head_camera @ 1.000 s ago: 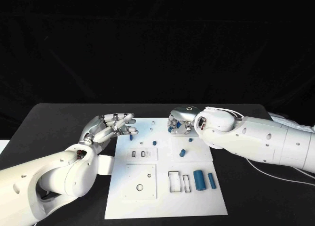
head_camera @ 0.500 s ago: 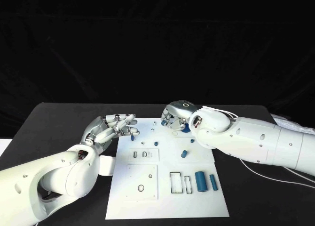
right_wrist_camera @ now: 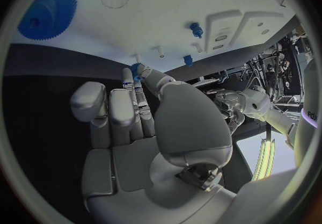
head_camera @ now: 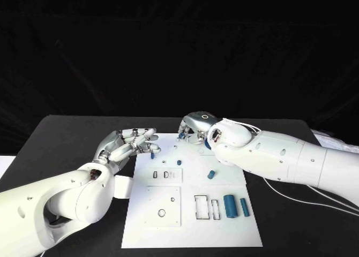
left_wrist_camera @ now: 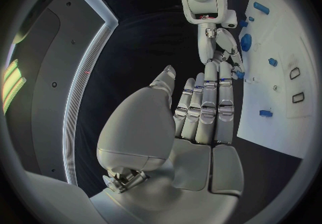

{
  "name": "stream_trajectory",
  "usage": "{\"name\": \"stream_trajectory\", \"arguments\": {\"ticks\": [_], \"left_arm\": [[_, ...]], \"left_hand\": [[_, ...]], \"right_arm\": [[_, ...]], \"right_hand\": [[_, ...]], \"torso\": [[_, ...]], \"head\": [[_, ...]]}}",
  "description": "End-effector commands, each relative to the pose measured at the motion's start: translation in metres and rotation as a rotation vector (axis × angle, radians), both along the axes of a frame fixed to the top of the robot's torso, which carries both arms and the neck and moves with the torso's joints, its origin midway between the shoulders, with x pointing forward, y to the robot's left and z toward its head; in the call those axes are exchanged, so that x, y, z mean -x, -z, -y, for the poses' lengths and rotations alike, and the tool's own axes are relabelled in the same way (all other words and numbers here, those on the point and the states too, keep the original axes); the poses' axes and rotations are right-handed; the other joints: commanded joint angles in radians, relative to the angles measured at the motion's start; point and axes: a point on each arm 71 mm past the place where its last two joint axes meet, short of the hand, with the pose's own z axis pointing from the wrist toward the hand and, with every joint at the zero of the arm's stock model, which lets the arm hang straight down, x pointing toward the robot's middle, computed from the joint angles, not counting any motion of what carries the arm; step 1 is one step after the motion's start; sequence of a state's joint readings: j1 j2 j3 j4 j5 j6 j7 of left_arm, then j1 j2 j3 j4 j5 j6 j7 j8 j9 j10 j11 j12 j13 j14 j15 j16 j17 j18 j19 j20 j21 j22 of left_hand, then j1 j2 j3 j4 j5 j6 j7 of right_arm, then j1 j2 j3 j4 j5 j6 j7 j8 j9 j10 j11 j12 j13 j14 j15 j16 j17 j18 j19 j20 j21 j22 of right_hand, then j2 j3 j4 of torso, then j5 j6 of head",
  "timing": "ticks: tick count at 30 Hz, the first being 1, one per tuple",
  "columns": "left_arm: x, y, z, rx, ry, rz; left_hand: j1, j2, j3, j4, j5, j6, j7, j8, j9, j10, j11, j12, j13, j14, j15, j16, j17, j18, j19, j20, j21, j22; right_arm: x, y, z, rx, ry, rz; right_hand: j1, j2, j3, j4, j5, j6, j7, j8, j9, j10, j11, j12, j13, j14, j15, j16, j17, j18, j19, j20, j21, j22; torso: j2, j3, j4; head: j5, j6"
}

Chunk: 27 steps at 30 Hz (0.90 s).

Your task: Assemble the parts on the task board

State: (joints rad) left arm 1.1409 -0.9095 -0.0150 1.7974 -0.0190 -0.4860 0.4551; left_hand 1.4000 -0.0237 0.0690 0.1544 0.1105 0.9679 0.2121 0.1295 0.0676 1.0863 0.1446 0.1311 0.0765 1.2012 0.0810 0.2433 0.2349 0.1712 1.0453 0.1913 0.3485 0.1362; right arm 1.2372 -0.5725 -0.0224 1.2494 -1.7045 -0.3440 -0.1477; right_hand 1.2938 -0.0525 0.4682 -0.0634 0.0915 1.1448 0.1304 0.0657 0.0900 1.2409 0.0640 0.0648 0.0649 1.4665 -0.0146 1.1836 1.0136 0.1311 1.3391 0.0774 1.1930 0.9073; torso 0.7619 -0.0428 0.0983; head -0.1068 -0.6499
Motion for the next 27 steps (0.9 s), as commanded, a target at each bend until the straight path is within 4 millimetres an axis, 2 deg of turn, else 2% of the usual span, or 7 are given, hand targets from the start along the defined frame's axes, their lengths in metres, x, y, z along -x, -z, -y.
{"name": "stream_trajectory", "arguments": {"ticks": [1,6,22,24,26,27], "left_arm": [[0.001,-0.002,0.003,0.016,0.024,0.005],[0.001,-0.003,0.003,0.016,0.025,0.006],[0.001,-0.005,0.003,0.016,0.026,0.009],[0.001,-0.005,0.003,0.016,0.026,0.009],[0.001,-0.006,0.003,0.016,0.026,0.009],[0.001,-0.006,0.003,0.016,0.026,0.009]], "left_hand": [[-0.005,0.003,-0.006,-0.002,-0.005,-0.004,0.003,-0.004,-0.001,-0.002,0.006,-0.005,-0.001,0.001,0.006,0.006,0.001,0.011,0.008,0.001,0.003,-0.001],[-0.005,0.003,-0.006,-0.002,-0.005,-0.004,0.003,-0.004,-0.001,-0.002,0.006,-0.005,-0.001,0.001,0.006,0.006,0.001,0.011,0.008,0.001,0.003,-0.001],[-0.005,0.003,-0.006,-0.002,-0.005,-0.004,0.003,-0.004,-0.001,-0.002,0.006,-0.005,-0.001,0.001,0.006,0.006,0.001,0.011,0.008,0.001,0.003,-0.001],[-0.005,0.003,-0.006,-0.002,-0.005,-0.004,0.003,-0.004,-0.001,-0.002,0.006,-0.005,-0.001,0.001,0.006,0.006,0.001,0.011,0.008,0.001,0.003,-0.001],[-0.005,0.003,-0.006,-0.002,-0.005,-0.004,0.003,-0.004,-0.001,-0.002,0.006,-0.005,-0.001,0.001,0.006,0.006,0.001,0.011,0.008,0.001,0.003,-0.001],[-0.005,0.003,-0.006,-0.002,-0.005,-0.004,0.003,-0.004,-0.001,-0.002,0.006,-0.005,-0.001,0.001,0.006,0.006,0.001,0.011,0.008,0.001,0.003,-0.001]], "right_arm": [[-0.002,0.001,-0.003,0.013,-0.015,0.007],[-0.004,0.005,-0.009,0.026,-0.02,-0.01],[-0.007,0.015,-0.016,0.072,-0.005,-0.052],[-0.008,0.015,-0.015,0.069,0.001,-0.047],[-0.008,0.014,-0.014,0.06,0.006,-0.038],[-0.008,0.013,-0.014,0.055,0.007,-0.032]], "right_hand": [[-0.002,-0.007,-0.001,0.006,0.005,0.0,0.001,0.0,-0.001,-0.003,0.003,-0.003,0.0,0.031,-0.003,0.005,0.001,-0.013,0.0,0.003,0.004,0.001],[-0.007,-0.011,-0.001,0.01,0.008,-0.002,0.001,-0.001,-0.001,-0.004,0.003,-0.003,0.0,0.03,-0.002,0.007,0.003,-0.014,-0.001,0.004,0.007,0.004],[-0.022,-0.027,-0.007,0.023,0.0,-0.013,0.004,-0.003,-0.003,-0.014,0.007,-0.004,-0.001,0.026,0.002,0.003,-0.006,-0.011,-0.012,0.007,0.003,-0.006],[-0.032,-0.044,-0.013,0.03,0.0,-0.051,0.018,-0.006,-0.012,-0.053,0.017,-0.006,-0.003,0.021,0.013,-0.008,-0.023,-0.008,-0.028,0.012,-0.013,-0.032],[-0.043,-0.073,-0.037,0.036,0.001,-0.128,0.035,-0.005,-0.026,-0.133,0.037,-0.006,-0.004,0.004,0.03,-0.057,-0.087,0.005,-0.07,0.025,-0.066,-0.117],[-0.042,-0.081,-0.051,0.038,0.001,-0.165,0.039,-0.006,-0.028,-0.172,0.043,-0.006,-0.004,-0.002,0.035,-0.074,-0.109,0.011,-0.084,0.031,-0.085,-0.146]], "torso": [[0.0,-0.001,0.0002],[0.001,0.0,0.0001],[0.001,-0.0013,-0.0003],[0.001,-0.0014,-0.0005],[0.001,-0.0017,-0.0007],[0.001,-0.0017,-0.0007]], "head": [[0.001,0.0],[0.001,-0.004],[0.005,-0.01],[0.005,-0.01],[0.005,-0.01],[0.005,-0.01]]}}
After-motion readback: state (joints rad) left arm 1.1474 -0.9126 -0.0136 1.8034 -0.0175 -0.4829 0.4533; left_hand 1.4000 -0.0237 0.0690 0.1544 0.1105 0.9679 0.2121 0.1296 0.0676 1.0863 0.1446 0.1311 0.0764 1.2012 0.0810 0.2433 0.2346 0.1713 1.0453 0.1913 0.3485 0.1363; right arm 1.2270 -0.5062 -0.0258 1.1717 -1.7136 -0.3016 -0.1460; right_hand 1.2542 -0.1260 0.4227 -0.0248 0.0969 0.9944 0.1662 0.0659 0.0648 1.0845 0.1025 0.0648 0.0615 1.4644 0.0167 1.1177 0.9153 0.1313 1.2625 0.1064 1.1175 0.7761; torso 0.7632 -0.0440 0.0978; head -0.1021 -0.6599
